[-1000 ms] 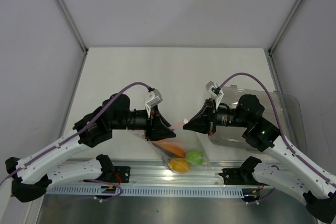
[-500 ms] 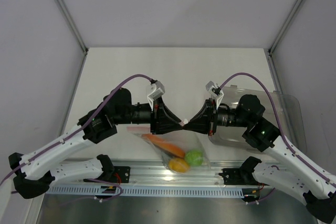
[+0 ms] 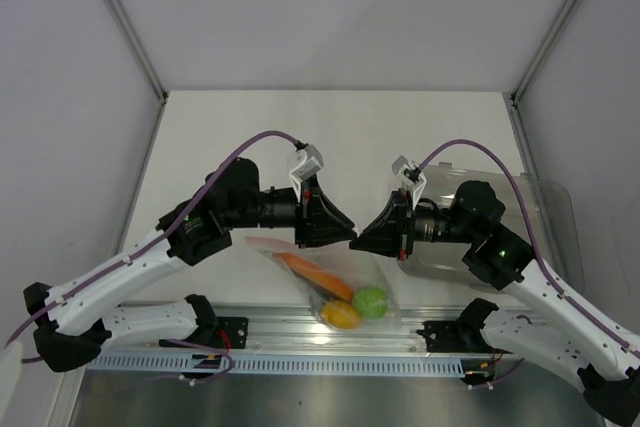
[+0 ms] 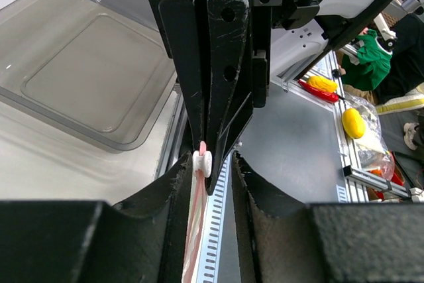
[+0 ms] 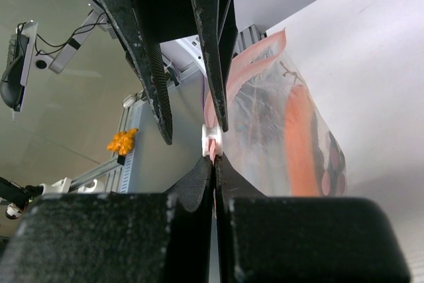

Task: Place the food in the zip-top bag and seal the zipper
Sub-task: Zip the zipper food storage bag at the center of the board.

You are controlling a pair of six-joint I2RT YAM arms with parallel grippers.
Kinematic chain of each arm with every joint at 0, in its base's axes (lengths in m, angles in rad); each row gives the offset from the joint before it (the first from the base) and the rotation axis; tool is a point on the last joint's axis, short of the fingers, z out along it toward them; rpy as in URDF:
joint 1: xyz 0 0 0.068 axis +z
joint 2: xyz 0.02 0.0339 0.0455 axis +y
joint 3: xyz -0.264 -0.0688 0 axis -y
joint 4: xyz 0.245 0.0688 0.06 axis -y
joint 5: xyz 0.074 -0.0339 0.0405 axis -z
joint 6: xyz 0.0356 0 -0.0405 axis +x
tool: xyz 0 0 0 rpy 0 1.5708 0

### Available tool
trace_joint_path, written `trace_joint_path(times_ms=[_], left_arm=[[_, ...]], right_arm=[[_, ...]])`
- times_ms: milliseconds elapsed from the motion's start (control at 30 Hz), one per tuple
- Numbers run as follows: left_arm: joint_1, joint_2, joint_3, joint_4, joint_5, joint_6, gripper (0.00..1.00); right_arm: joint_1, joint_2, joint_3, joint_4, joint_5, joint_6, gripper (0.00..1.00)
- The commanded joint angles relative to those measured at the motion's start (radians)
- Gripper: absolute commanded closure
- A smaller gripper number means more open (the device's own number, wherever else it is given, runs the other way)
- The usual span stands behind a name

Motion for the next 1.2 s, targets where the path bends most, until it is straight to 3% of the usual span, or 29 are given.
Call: trace_joint_path(times_ms=[0,433,567,700,1167], left_arm=[[0.005,0.013,0.041,0.032,0.034,-0.018,0.69],[0.005,0.038,0.041,0.015,0.037,-0.017,0.67],[0.006,0.033,0.038,0.018,0.044,-0.016,0.79],[0.005,0.033,0.037,0.012,0.051,-0.015,0.99],[0.005,0.010,0.008,-0.022,0.021,0.005,0.99]], right_arm=[[0.005,-0.019,0.002,0.020,-0.006,-0.017,1.00],[0.005,-0.031,0.004,0.014,-0.006,-0.020,1.00],[0.005,-0.033,0.004,0.016,-0.003,-0.022,1.00],[0.005,-0.033,0.002,0.019,0.005,-0.018,1.00],[0.002,-0.082,-0.024,0.042,0.128,0.023,1.00]])
